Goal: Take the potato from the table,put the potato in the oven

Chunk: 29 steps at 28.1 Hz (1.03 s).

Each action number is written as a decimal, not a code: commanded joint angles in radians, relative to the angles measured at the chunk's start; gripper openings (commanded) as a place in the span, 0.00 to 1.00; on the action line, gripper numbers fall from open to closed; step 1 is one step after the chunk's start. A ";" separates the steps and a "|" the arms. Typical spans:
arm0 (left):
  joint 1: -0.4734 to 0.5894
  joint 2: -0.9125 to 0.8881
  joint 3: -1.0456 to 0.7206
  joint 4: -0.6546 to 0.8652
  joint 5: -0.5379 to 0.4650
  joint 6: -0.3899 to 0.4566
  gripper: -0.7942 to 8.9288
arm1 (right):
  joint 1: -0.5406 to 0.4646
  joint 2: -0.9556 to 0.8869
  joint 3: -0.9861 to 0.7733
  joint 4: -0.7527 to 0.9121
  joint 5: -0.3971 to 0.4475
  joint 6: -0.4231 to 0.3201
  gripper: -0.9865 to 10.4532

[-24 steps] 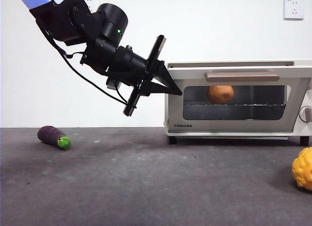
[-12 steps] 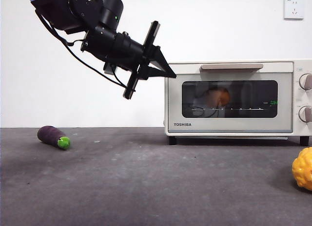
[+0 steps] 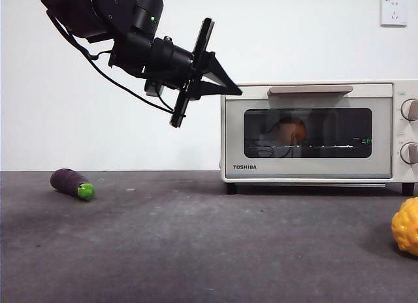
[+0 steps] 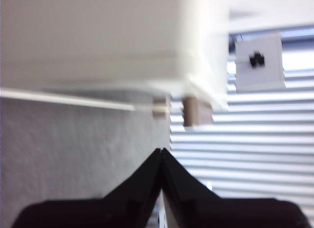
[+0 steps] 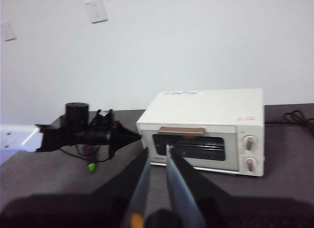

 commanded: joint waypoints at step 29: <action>0.076 -0.679 -0.001 -0.407 0.131 0.582 0.08 | 0.000 0.000 -0.004 -0.024 0.014 0.060 0.14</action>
